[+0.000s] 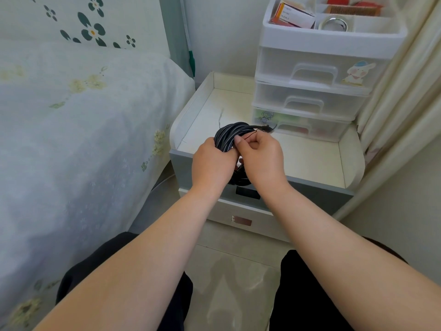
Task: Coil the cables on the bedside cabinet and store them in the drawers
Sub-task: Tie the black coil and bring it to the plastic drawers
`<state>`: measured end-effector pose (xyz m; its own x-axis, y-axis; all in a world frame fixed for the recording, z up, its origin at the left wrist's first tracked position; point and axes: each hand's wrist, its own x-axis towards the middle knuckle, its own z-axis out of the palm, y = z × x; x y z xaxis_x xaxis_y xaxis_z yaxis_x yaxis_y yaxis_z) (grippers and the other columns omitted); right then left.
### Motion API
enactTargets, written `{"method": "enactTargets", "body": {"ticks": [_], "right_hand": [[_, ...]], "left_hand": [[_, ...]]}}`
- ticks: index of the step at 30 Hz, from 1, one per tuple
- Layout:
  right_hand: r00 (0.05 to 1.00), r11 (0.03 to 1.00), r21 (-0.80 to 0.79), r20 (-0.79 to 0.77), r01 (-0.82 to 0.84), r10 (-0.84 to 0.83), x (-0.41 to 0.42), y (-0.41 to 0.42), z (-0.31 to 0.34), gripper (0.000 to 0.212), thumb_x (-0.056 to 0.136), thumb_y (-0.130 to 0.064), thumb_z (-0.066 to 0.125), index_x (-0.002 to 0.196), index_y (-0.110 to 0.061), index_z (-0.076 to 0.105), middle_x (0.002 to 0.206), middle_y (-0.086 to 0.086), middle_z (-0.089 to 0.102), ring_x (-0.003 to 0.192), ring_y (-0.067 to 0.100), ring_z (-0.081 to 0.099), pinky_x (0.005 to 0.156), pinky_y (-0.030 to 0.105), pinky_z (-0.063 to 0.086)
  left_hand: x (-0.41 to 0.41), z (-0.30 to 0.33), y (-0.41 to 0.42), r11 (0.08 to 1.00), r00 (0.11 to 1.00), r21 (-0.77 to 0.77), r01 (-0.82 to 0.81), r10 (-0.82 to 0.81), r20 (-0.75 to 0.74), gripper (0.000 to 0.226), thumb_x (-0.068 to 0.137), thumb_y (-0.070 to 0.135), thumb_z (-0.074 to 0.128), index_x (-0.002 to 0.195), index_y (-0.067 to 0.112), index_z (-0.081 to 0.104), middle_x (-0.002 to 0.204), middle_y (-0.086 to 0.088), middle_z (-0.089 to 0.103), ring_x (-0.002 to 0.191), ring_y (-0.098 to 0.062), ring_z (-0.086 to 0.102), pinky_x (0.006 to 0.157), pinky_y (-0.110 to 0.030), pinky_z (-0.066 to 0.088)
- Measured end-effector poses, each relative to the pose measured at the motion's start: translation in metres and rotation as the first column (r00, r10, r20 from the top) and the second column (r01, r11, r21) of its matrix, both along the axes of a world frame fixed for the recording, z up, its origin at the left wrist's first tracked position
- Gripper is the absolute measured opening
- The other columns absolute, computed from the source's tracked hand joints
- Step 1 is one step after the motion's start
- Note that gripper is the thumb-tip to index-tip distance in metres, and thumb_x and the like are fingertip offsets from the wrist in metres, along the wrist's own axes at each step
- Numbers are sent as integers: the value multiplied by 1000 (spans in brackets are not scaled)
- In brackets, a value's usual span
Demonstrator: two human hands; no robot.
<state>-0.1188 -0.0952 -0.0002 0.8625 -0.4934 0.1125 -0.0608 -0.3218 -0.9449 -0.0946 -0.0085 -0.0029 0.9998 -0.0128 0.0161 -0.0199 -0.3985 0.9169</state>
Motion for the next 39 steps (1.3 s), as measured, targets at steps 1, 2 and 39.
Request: {"method": "enactTargets", "body": {"ticks": [1,2,39], "right_hand": [[1000,998,65,8,1,-1,-1,2,-1,24,90,-24,61,78,-3,60,69,8,66,60,16,59,58,27,52],[1000,993,121,13,1,-3,-1,3,-2,25,91,-23,60,77,-2,61,70,12,67,62,17,60,59,28,53],[983,867,485,-70,-115,170,-13,2,-1,33,94,-16,53,62,-17,53,37,-11,34,33,7,24,37,14,19]], "left_hand": [[1,-1,0,1000,1000,7,-3,3,-5,25,83,24,59,64,17,44,62,2,51,56,-17,45,51,-28,33],[2,-1,0,1000,1000,8,-7,8,-10,26,83,25,60,64,17,44,62,1,51,56,-18,45,51,-28,33],[3,-7,2,999,998,51,20,-23,61,12,83,29,61,87,19,56,78,5,62,76,-22,61,67,-37,51]]}}
